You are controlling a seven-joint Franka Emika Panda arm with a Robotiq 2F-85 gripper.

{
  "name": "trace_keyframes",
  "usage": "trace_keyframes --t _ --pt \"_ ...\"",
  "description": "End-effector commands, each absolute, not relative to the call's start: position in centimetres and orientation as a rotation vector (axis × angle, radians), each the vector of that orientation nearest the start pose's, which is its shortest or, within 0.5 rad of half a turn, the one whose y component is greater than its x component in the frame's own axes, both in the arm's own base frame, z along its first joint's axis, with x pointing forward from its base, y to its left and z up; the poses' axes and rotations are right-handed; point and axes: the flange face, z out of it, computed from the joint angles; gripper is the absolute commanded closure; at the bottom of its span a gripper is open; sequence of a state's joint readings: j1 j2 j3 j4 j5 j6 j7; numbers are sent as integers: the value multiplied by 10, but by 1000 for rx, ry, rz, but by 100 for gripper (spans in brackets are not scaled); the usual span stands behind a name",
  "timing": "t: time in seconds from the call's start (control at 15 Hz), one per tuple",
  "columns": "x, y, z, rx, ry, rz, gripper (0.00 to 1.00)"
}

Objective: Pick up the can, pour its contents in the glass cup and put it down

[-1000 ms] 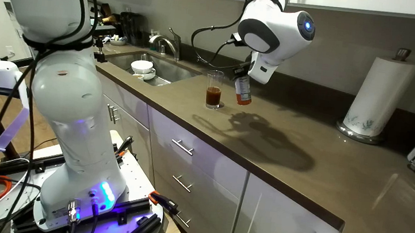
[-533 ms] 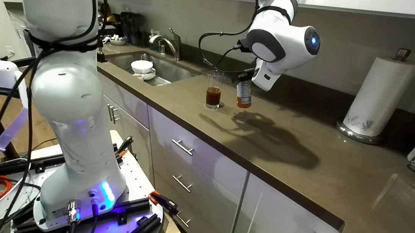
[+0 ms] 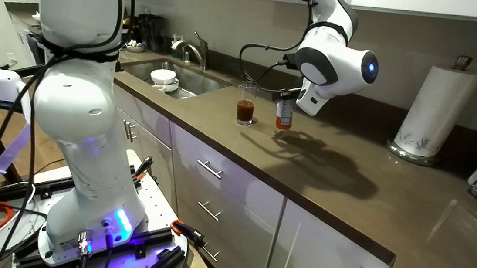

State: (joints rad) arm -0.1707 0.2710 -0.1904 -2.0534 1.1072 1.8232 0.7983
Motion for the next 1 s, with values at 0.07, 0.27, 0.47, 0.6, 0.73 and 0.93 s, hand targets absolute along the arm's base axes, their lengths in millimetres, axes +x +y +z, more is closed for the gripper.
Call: trace_keyframes --t 0.07,0.27,0.47,0.6,0.73,0.93 --pt "554 -143 297 -1387 1650 772 72" --pt "556 -149 289 -1375 1642 762 72" --pt "558 -153 282 -1370 1639 760 72" --pt "558 -155 278 -1369 1640 762 72" --pt "559 -157 274 -1367 1642 767 72" --pt "559 -161 269 -1357 1645 781 72"
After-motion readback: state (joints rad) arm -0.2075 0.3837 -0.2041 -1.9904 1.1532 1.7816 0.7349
